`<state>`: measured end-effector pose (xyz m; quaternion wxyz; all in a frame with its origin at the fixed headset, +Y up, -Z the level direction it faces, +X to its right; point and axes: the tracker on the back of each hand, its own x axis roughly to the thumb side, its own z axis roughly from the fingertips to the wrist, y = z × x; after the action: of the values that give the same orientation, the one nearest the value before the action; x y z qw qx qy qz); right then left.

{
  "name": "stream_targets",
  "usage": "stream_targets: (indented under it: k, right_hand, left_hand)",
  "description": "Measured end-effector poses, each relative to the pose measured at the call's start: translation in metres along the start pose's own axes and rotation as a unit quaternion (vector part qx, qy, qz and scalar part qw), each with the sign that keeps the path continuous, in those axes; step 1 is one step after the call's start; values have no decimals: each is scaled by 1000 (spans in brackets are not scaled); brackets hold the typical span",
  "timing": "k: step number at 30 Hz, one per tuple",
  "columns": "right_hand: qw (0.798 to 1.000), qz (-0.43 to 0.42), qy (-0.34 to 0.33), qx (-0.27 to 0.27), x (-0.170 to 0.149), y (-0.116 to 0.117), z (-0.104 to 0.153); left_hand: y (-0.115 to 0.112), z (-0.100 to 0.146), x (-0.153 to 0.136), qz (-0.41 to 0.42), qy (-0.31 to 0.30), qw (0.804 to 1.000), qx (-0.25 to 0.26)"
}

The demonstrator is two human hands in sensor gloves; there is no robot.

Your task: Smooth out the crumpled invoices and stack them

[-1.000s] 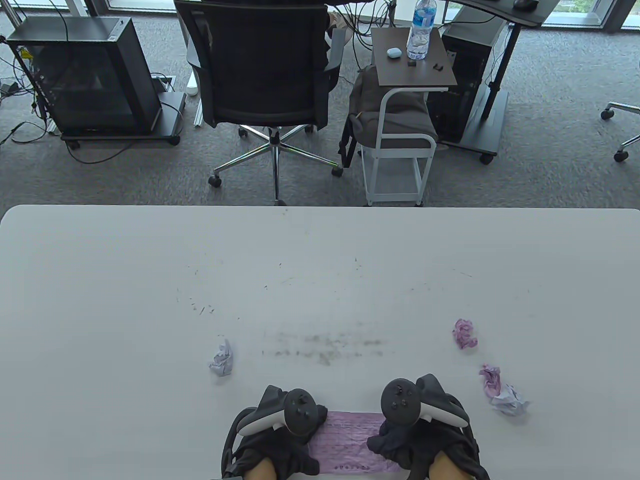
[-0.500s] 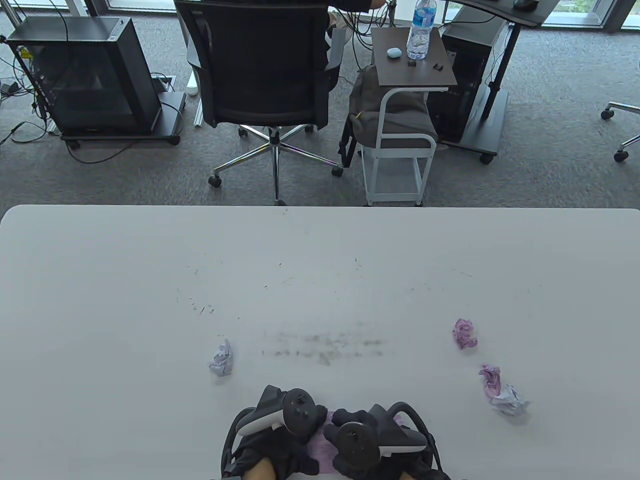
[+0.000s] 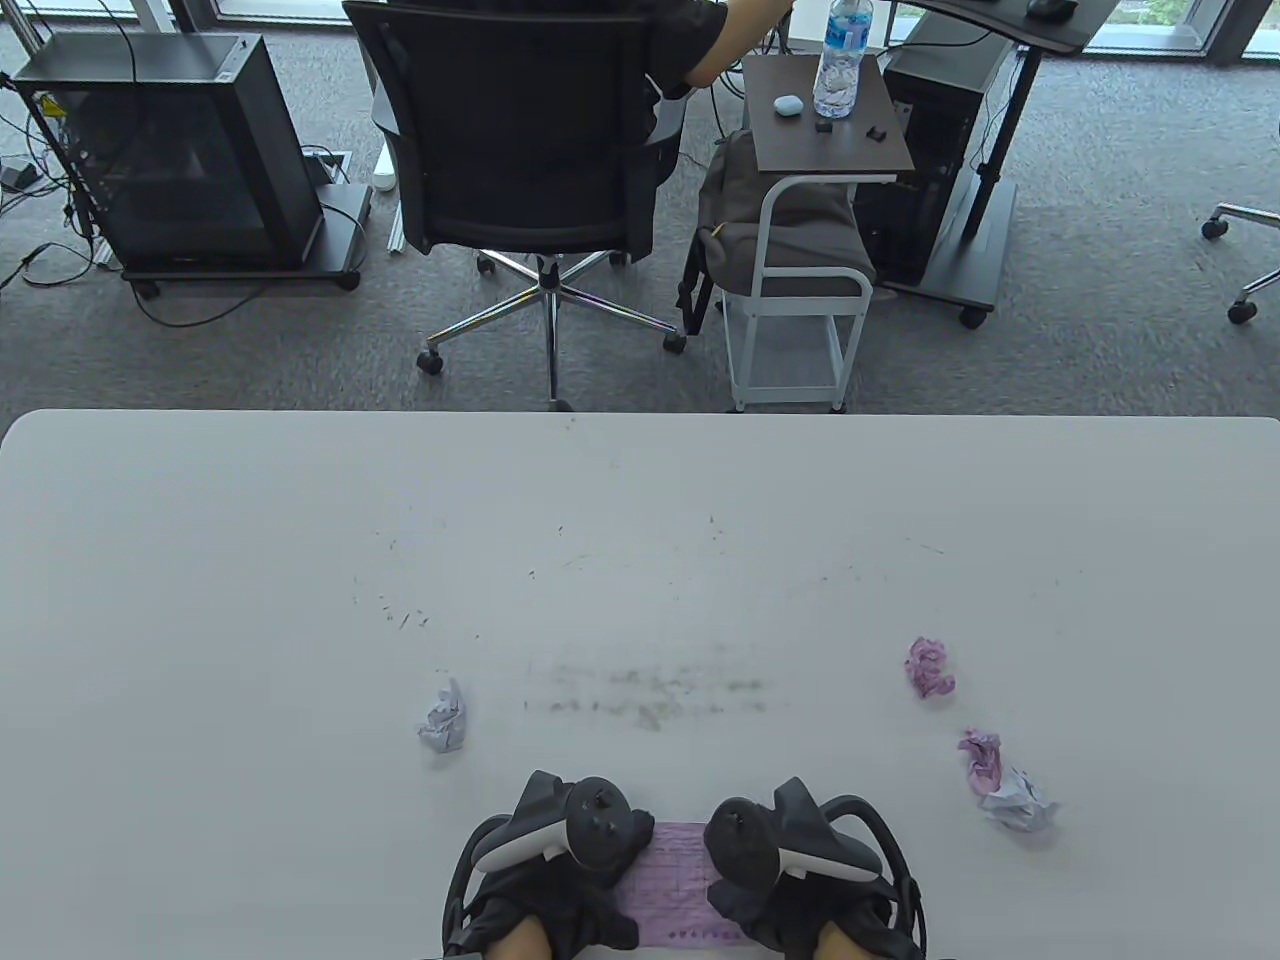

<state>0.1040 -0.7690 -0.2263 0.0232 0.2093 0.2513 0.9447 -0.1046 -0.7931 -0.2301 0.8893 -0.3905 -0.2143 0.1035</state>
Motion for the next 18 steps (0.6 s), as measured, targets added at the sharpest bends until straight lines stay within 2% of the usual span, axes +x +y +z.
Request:
stream_targets:
  k: [2, 4, 6, 8, 11, 13, 18]
  right_hand:
    - [999, -22, 21, -11, -11, -1, 2]
    - [998, -27, 21, -55, -22, -2, 7]
    - [991, -29, 45, -124, -32, -7, 13]
    - [987, -55, 48, -141, -37, -8, 14]
    - [990, -95, 57, -84, -39, 2, 7]
    - [993, -41, 73, -83, -41, 1, 6]
    - [988, -104, 94, -62, -45, 4, 4]
  left_hand:
    - [0, 0, 0, 0, 0, 1000, 0]
    - [0, 0, 0, -1, 0, 1000, 1]
    - [0, 0, 0, -1, 0, 1000, 2]
    - [0, 0, 0, -3, 0, 1000, 1]
    - [0, 0, 0, -2, -1, 1000, 2]
    - [0, 0, 0, -3, 0, 1000, 1]
    - [0, 0, 0, -5, 0, 1000, 1]
